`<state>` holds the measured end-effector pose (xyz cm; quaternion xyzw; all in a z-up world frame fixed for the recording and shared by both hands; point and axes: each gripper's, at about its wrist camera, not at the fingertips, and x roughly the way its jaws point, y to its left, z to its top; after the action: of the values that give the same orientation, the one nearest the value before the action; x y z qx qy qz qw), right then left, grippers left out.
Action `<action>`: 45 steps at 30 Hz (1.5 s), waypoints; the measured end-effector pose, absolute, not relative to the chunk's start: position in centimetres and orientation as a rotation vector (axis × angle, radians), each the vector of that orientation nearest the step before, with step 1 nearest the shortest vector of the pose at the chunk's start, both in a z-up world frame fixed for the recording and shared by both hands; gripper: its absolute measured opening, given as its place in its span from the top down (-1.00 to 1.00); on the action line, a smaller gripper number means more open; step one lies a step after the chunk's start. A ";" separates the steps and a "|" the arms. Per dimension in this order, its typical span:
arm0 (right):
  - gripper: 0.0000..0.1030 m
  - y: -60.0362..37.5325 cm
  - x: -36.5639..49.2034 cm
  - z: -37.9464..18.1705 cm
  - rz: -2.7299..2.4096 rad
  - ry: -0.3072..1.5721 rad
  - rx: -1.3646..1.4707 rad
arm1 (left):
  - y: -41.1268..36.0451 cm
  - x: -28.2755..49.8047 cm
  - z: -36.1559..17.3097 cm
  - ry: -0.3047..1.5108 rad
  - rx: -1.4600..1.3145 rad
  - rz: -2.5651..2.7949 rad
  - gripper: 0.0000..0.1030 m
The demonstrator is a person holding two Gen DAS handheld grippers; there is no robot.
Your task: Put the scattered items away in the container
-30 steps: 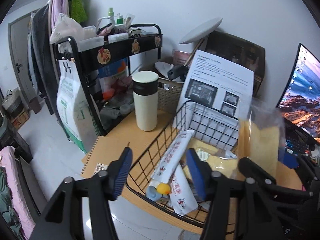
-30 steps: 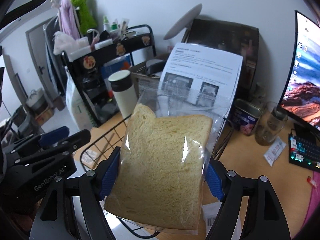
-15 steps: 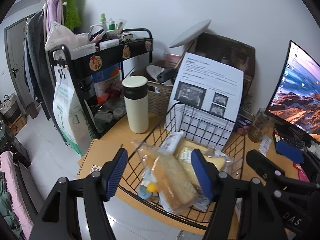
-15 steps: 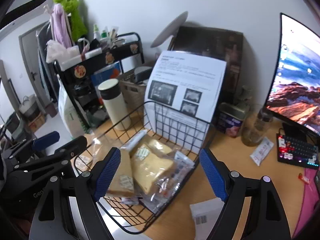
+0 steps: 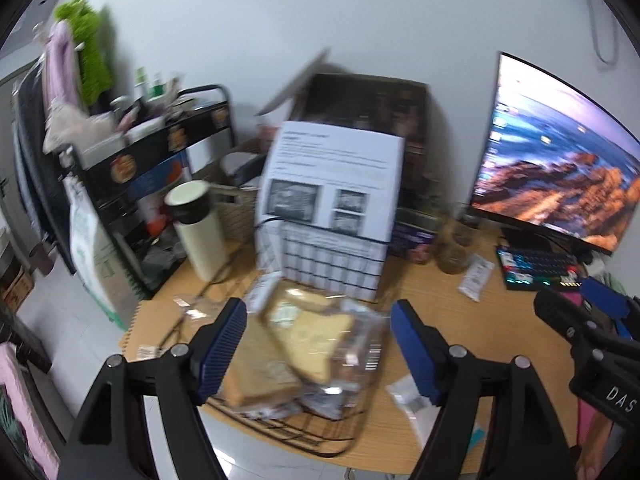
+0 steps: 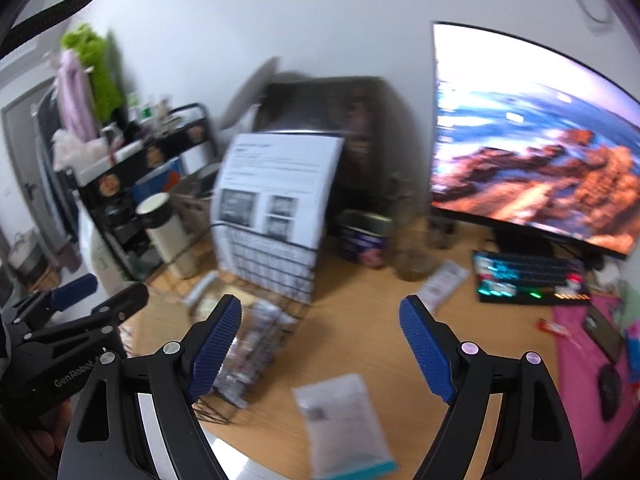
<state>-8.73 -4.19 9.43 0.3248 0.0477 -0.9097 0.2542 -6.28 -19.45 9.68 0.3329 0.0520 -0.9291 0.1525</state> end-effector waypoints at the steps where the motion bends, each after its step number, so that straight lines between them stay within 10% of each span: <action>1: -0.60 -2.8 -8.9 9.5 -2.491 0.117 0.904 | -18.3 -6.5 9.8 0.141 0.958 -2.681 -0.54; 21: -0.60 20.4 -6.4 9.3 -2.809 -0.034 0.984 | 2.4 -7.6 9.0 -0.033 1.059 -2.907 -0.57; 45: -0.67 22.1 -5.0 7.5 -2.838 -0.016 0.976 | 4.1 -6.4 8.4 -0.086 1.060 -2.873 -0.58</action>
<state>-5.03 22.11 7.54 0.3246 -0.0052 -0.9432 0.0702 -6.39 4.14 8.36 0.3457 -0.0280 -0.9371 0.0390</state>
